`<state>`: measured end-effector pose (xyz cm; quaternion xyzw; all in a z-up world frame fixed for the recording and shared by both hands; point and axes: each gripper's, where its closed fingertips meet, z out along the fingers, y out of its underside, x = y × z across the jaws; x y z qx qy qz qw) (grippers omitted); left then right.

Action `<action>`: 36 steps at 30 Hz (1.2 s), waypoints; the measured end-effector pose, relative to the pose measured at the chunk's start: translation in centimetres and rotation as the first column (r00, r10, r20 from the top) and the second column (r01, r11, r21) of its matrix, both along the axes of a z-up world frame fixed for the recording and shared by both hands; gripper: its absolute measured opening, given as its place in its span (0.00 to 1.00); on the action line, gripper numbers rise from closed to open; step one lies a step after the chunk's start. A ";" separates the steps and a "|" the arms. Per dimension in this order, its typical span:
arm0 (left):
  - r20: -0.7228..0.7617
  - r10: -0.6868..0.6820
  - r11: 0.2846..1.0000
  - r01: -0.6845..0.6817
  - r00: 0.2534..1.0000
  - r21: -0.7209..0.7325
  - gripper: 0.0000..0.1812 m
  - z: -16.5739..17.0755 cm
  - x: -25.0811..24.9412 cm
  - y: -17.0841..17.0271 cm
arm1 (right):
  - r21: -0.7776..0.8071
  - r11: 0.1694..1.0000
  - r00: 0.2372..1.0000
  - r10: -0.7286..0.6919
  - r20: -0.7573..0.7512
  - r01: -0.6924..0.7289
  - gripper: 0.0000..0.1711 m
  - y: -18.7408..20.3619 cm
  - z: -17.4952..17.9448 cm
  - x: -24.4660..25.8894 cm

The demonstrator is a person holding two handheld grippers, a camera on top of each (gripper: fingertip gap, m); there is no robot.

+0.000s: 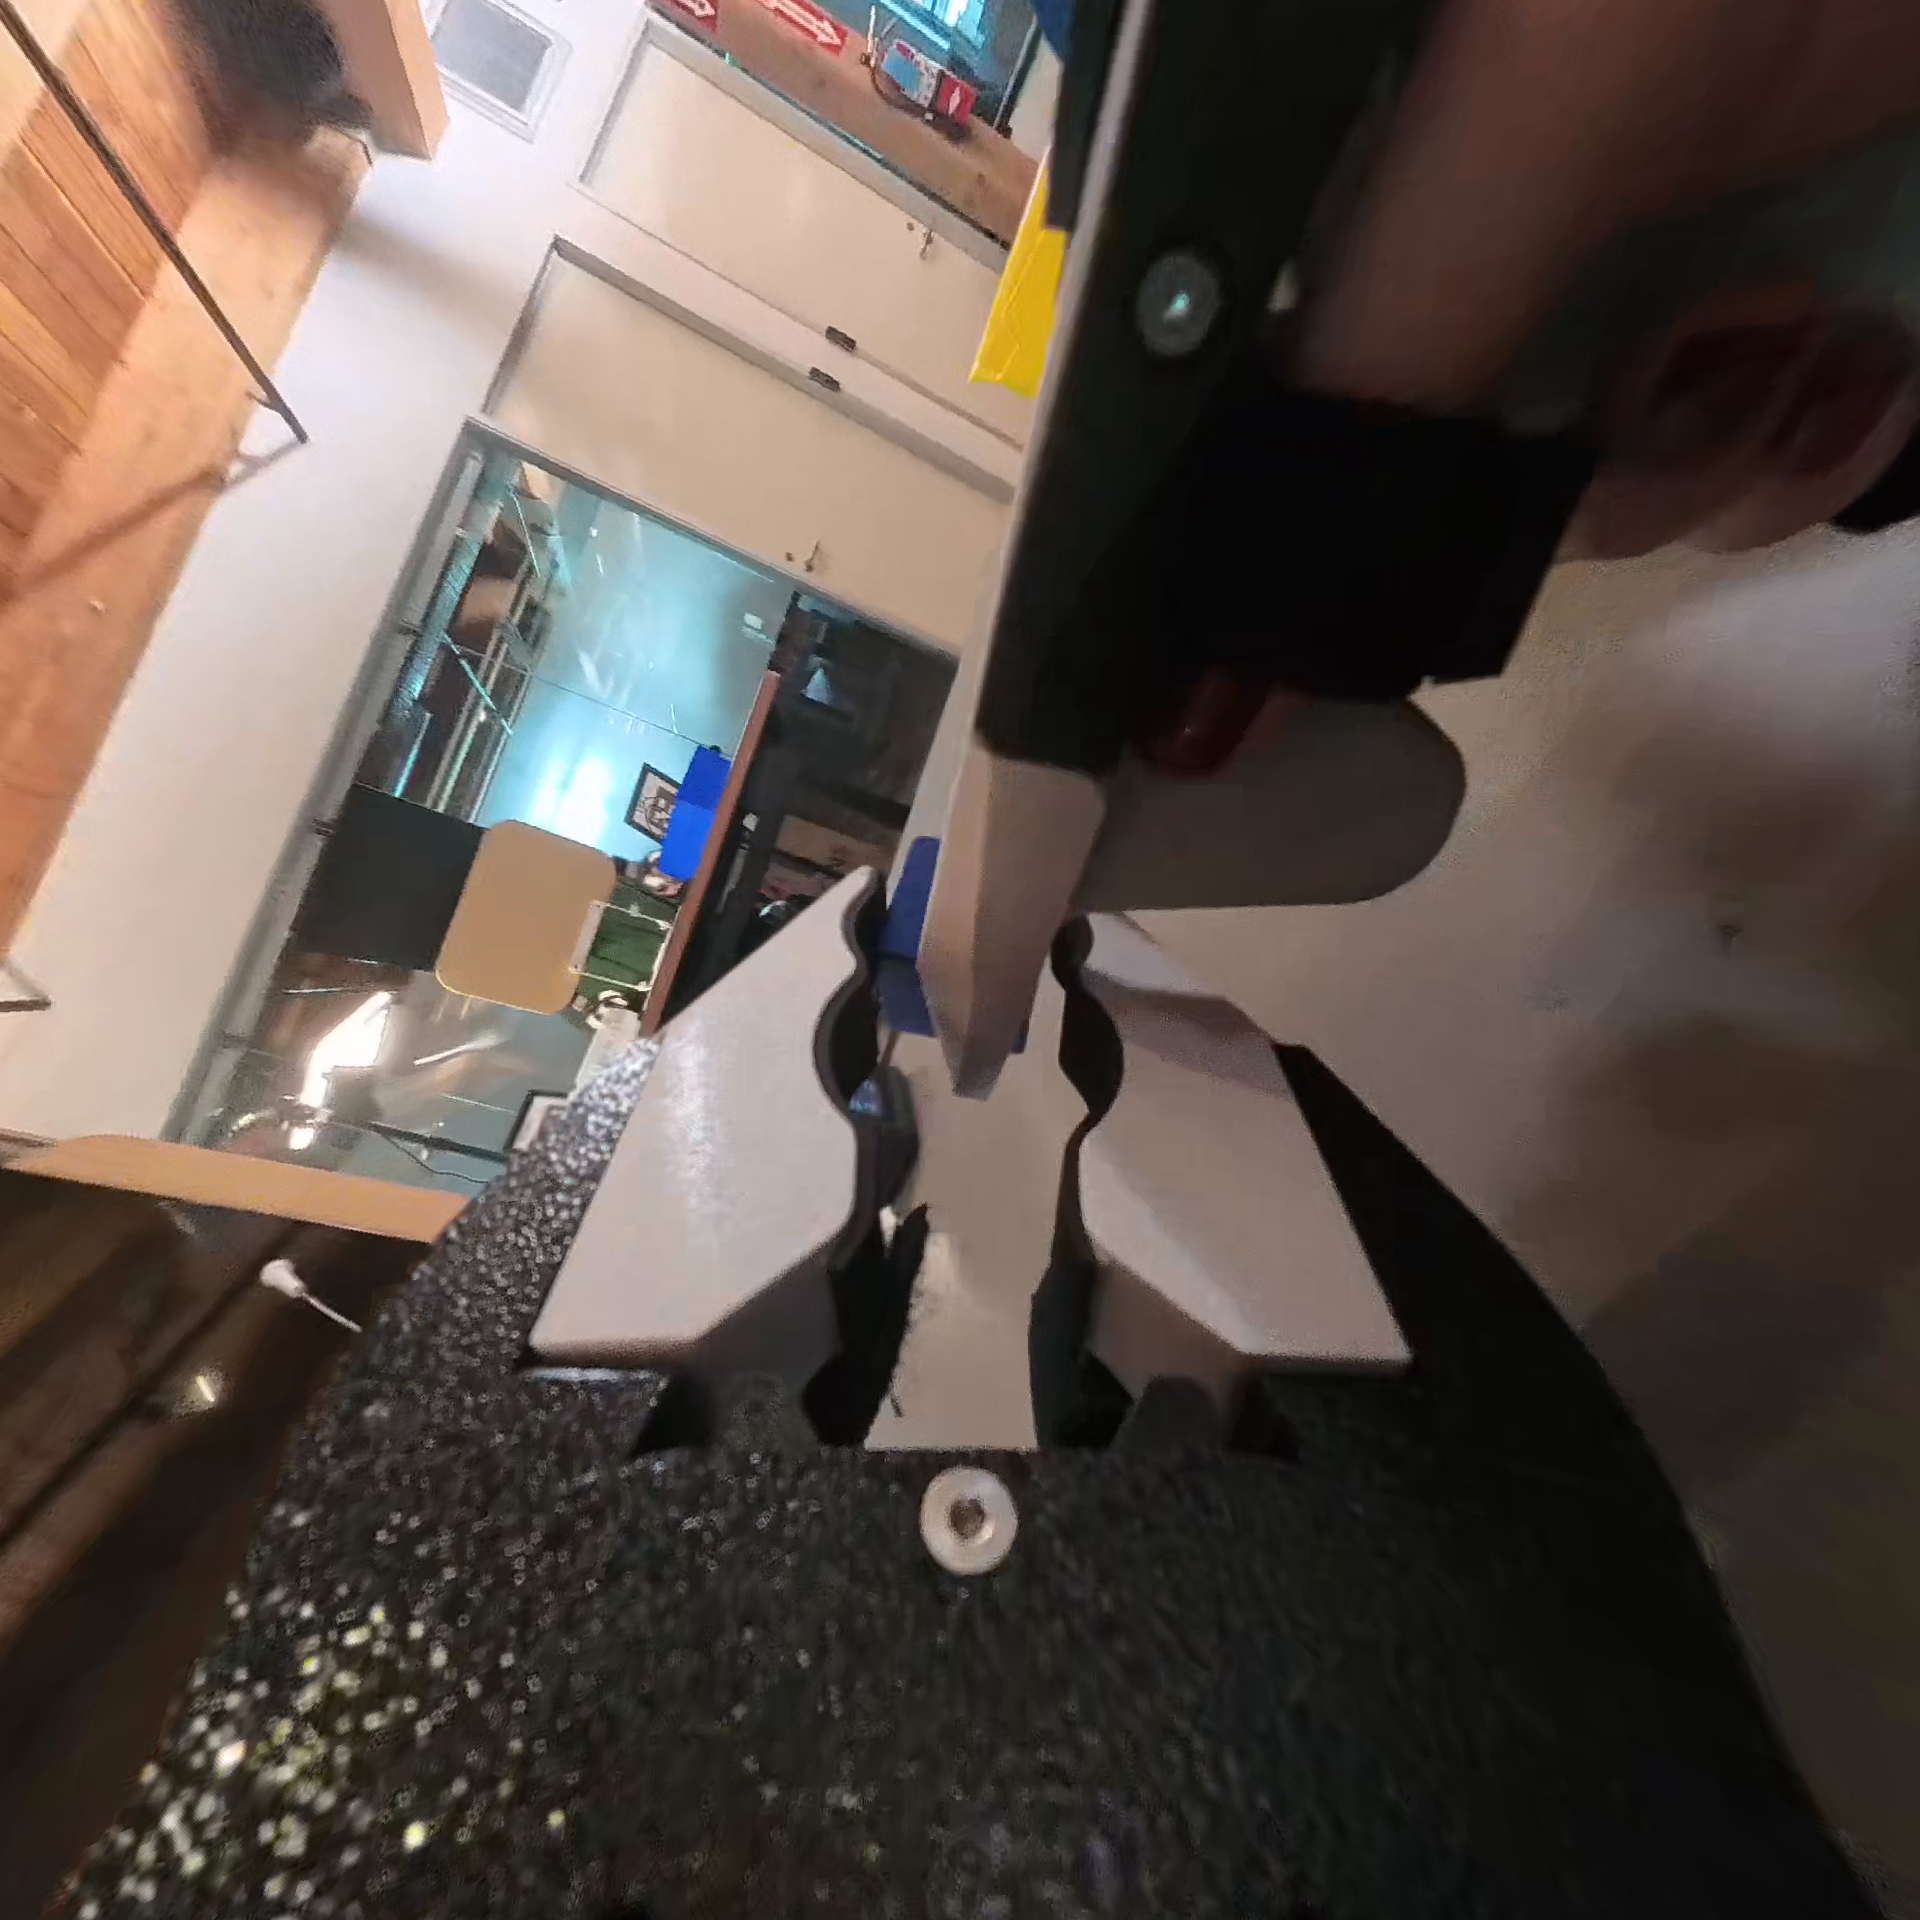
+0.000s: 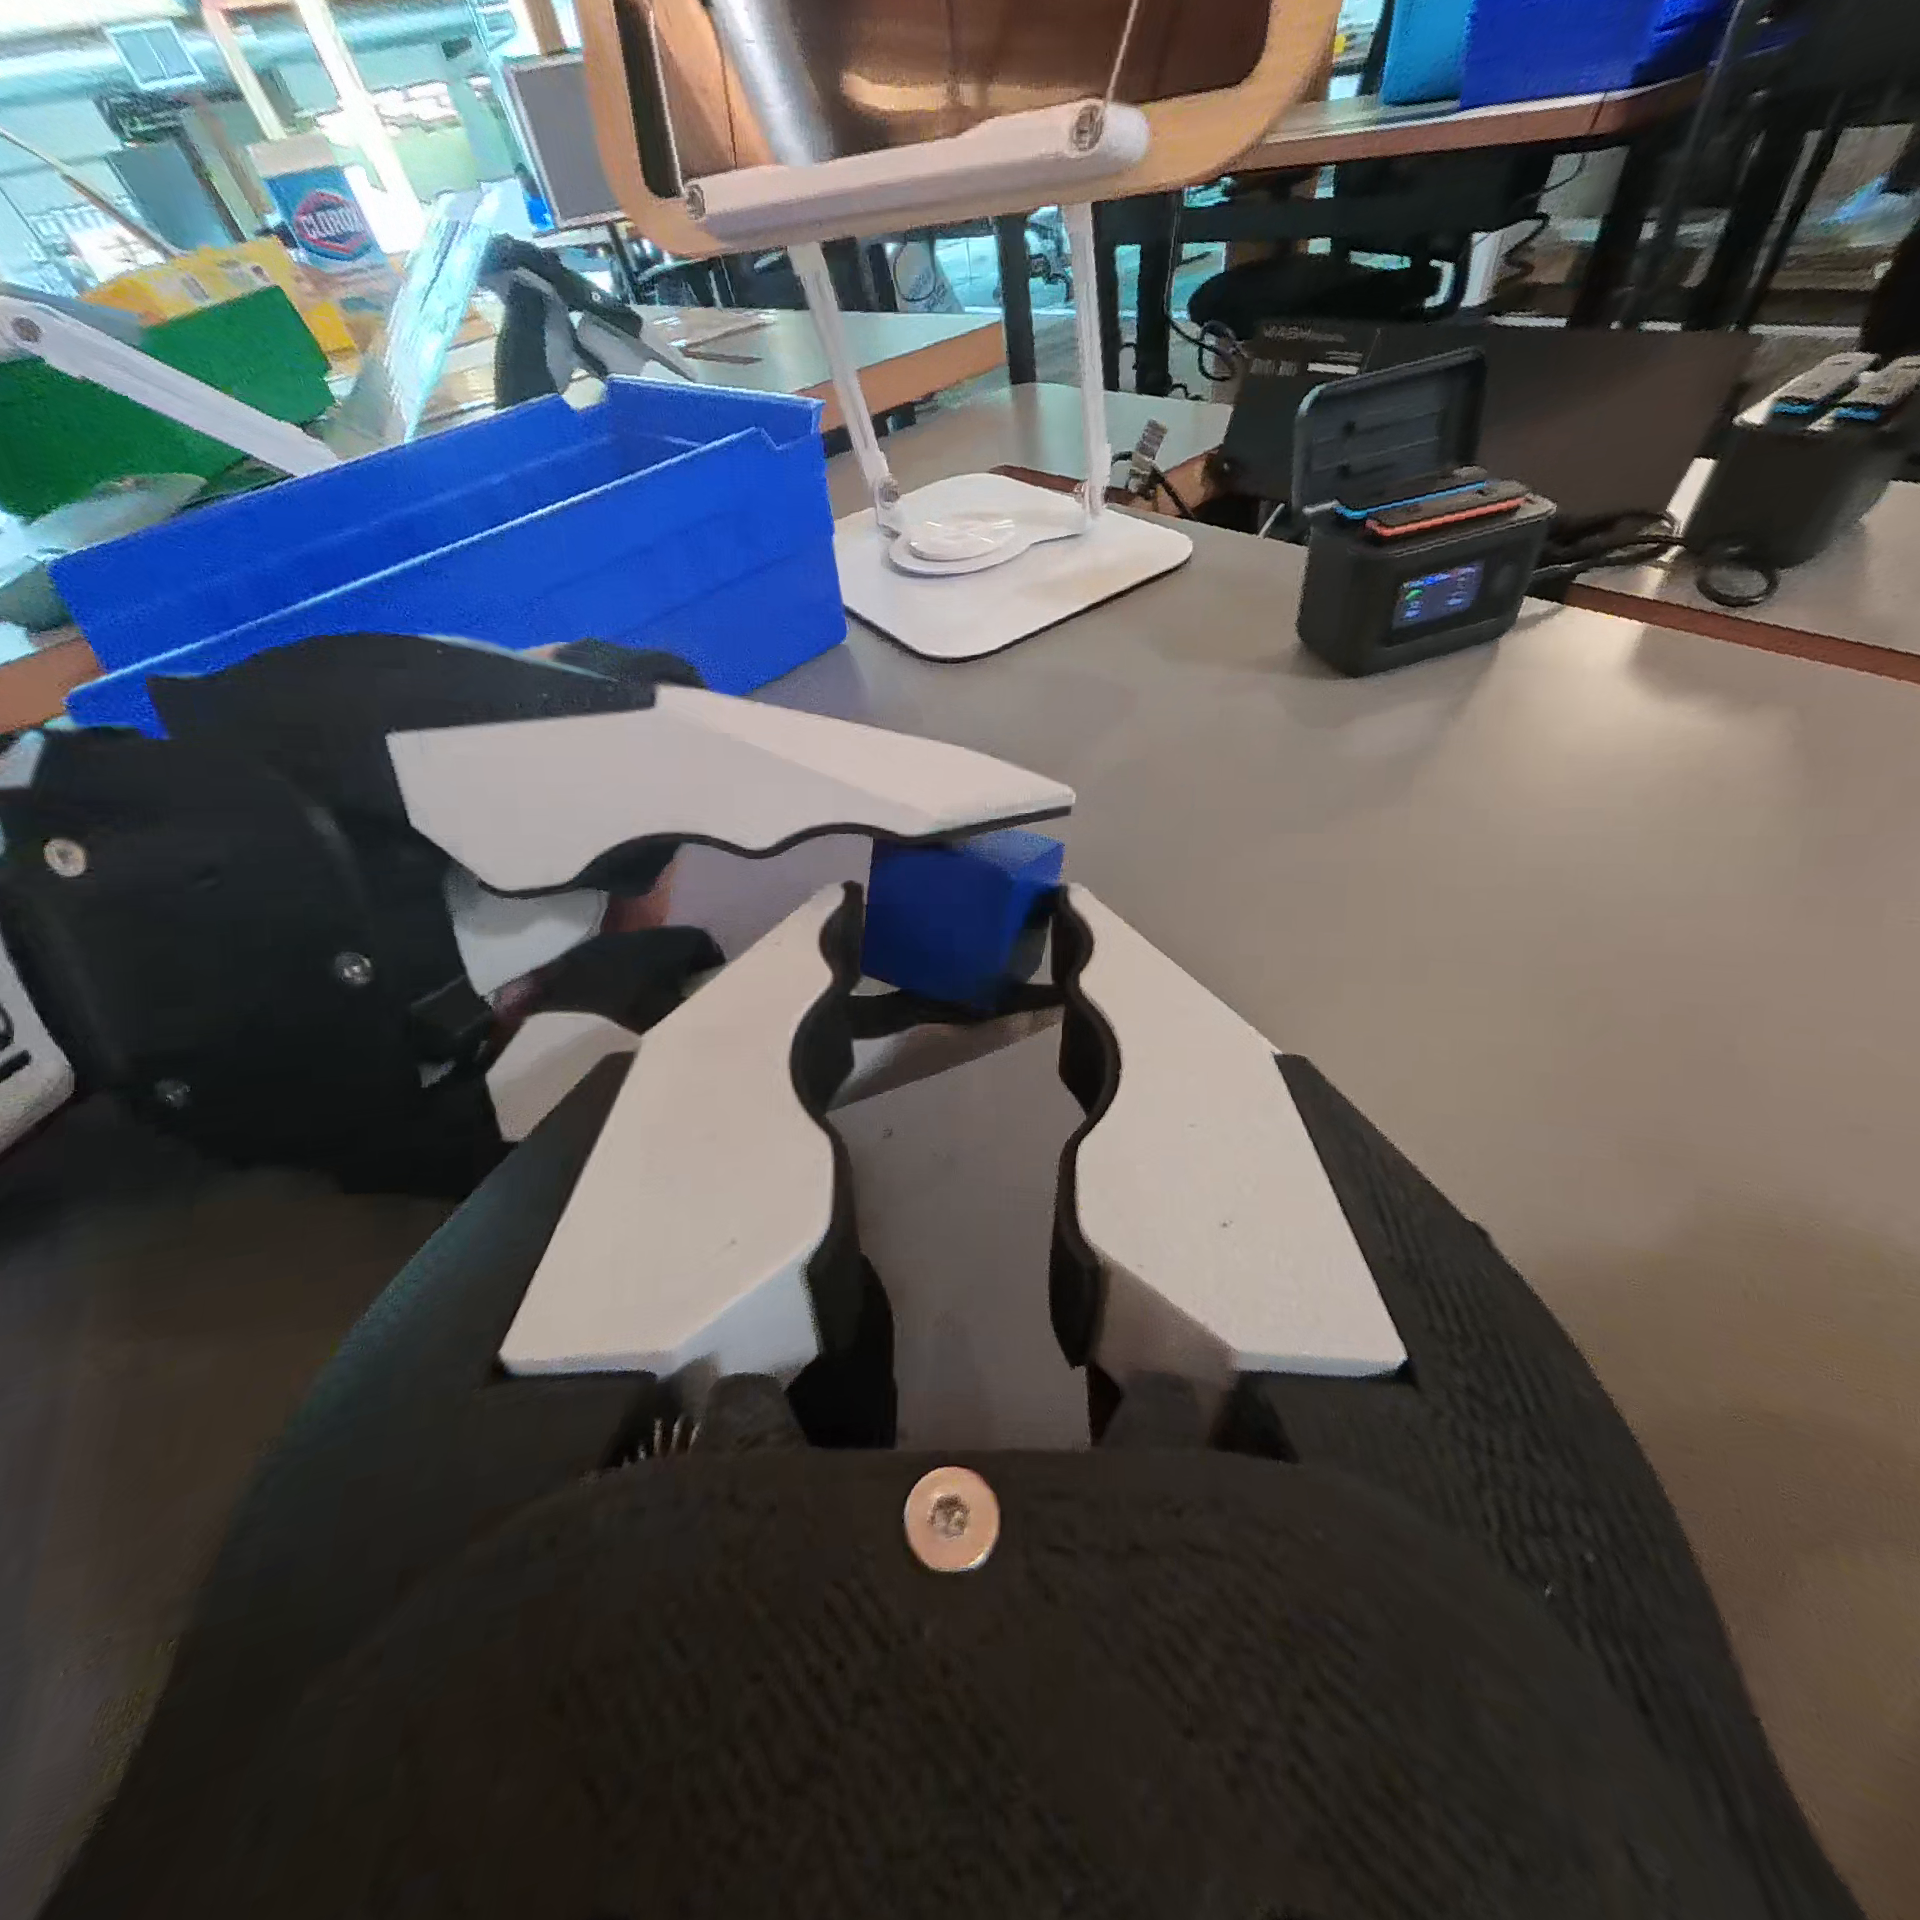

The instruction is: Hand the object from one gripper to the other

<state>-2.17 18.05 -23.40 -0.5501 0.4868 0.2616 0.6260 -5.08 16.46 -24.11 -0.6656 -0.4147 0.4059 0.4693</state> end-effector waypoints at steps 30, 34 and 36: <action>0.760 -0.118 0.963 0.260 0.639 -0.069 0.41 2.5 -3.9 1.4 | 0.393 0.555 0.512 -0.831 0.218 0.733 0.28 6.3 9.6 29.2; 0.770 -0.108 0.963 0.257 0.628 -0.075 0.40 2.5 -4.1 1.5 | 0.433 0.560 0.558 -0.817 0.146 0.706 0.32 6.4 11.1 27.1; 0.771 -0.106 0.965 0.254 0.628 -0.074 0.39 2.5 -4.2 1.5 | 0.486 0.570 0.627 -0.777 0.057 0.662 0.32 6.1 12.7 24.1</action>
